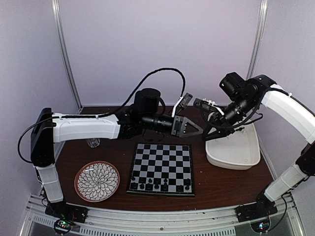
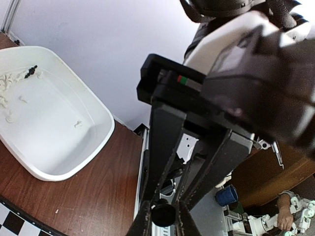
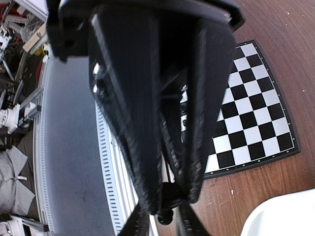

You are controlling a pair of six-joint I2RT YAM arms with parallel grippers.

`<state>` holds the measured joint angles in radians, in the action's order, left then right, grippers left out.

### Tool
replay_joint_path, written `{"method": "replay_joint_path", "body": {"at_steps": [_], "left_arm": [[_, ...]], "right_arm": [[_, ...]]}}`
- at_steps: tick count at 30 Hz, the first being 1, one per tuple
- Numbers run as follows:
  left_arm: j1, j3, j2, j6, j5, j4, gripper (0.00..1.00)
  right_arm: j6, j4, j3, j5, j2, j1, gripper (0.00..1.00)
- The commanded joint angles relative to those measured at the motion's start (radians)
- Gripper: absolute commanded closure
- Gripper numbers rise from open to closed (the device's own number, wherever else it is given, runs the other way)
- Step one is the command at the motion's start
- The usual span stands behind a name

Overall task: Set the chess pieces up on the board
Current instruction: Pass from the right arm to the left

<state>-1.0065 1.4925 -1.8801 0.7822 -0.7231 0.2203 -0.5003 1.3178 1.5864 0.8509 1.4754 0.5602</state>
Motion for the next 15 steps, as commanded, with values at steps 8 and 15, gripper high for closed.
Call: {"method": "replay_joint_path", "body": {"at_steps": [8, 15], "left_arm": [[0.090, -0.161, 0.027, 0.257, 0.123, 0.553, 0.93], [0.115, -0.163, -0.106, 0.593, 0.210, 1.013, 0.93]], "right_arm": [[0.020, 0.037, 0.162, -0.028, -0.049, -0.066, 0.66], [0.072, -0.203, 0.125, -0.096, -0.075, -0.063, 0.66]]}}
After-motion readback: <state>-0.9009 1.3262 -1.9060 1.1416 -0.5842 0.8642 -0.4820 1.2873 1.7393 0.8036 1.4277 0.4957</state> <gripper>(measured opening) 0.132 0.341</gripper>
